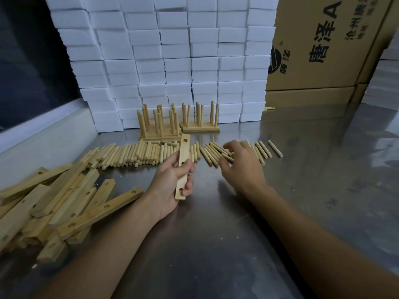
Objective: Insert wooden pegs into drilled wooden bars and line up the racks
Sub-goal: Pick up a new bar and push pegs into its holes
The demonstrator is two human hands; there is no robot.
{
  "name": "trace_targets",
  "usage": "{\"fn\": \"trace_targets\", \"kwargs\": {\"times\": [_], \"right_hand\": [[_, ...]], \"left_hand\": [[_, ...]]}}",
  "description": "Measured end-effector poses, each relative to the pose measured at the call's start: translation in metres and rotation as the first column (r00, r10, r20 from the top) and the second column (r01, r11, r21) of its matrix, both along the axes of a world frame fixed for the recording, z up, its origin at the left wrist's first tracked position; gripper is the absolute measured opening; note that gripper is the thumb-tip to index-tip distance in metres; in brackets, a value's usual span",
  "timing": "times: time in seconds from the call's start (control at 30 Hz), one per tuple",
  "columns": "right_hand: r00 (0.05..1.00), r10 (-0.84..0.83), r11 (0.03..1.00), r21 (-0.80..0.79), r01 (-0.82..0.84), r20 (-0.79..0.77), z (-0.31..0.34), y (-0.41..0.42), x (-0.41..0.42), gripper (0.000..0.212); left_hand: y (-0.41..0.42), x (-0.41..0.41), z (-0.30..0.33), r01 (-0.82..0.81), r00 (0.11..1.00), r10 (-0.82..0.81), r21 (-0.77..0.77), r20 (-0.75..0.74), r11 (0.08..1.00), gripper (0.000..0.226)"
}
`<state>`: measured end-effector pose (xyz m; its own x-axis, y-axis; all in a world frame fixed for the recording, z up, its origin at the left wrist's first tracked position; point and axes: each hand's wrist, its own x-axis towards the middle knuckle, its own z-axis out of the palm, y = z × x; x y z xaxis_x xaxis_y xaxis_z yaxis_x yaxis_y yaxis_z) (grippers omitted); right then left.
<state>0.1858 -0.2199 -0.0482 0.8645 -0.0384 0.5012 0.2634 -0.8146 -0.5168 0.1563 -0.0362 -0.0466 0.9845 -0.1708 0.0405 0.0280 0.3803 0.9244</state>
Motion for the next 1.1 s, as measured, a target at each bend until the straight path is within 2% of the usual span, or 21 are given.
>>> {"fn": "trace_targets", "kwargs": {"times": [0.1,0.17,0.3,0.43,0.5,0.67,0.87,0.93,1.0,1.03,1.1], "right_hand": [[0.994,-0.030,0.997,-0.070,0.022,-0.108,-0.002,-0.005,0.003,0.043],[0.986,-0.055,0.991,-0.127,0.035,-0.155,-0.003,-0.004,0.005,0.041],[0.986,-0.138,0.986,-0.106,0.128,-0.093,-0.004,-0.006,0.007,0.031],[0.962,-0.264,0.951,-0.185,0.247,-0.072,-0.003,-0.012,0.007,0.029],[0.958,-0.263,0.955,-0.167,0.243,-0.110,-0.002,-0.016,0.007,0.023],[0.971,-0.191,0.978,-0.117,0.175,-0.146,0.002,-0.020,0.008,0.026],[0.954,-0.178,0.982,-0.106,0.156,-0.240,0.001,-0.019,0.014,0.009],[0.965,-0.117,0.992,0.024,0.126,-0.237,0.002,-0.016,0.015,0.014],[0.972,0.032,0.937,0.346,0.052,-0.232,0.004,-0.010,0.012,0.015],[0.967,0.117,0.853,0.522,0.019,-0.227,0.006,-0.007,0.009,0.018],[0.933,0.303,0.588,0.808,-0.024,-0.193,0.010,-0.001,0.003,0.021]], "left_hand": [[0.000,0.000,0.001,0.019,1.000,-0.019,0.011,0.006,1.000,0.035],[0.000,-0.001,0.002,0.018,1.000,-0.018,0.018,0.004,1.000,0.037],[0.001,-0.002,0.003,0.025,1.000,-0.026,0.020,0.003,0.999,0.038],[0.001,-0.002,0.003,0.033,0.999,-0.033,0.023,0.007,0.999,0.037],[0.001,-0.002,0.003,0.031,0.999,-0.031,0.021,0.009,0.999,0.036],[0.000,-0.004,0.003,-0.003,1.000,0.002,0.008,0.008,1.000,0.034],[-0.002,-0.004,0.005,-0.052,0.997,0.047,-0.077,-0.066,0.996,0.032],[0.000,-0.004,0.006,-0.044,0.994,0.031,-0.134,-0.104,0.990,0.034],[0.002,-0.004,0.007,-0.035,0.993,0.013,-0.184,-0.121,0.982,0.036],[0.003,-0.005,0.007,-0.035,0.993,0.011,-0.195,-0.121,0.980,0.036],[0.004,-0.005,0.008,-0.047,0.991,0.022,-0.194,-0.130,0.980,0.036]]}}
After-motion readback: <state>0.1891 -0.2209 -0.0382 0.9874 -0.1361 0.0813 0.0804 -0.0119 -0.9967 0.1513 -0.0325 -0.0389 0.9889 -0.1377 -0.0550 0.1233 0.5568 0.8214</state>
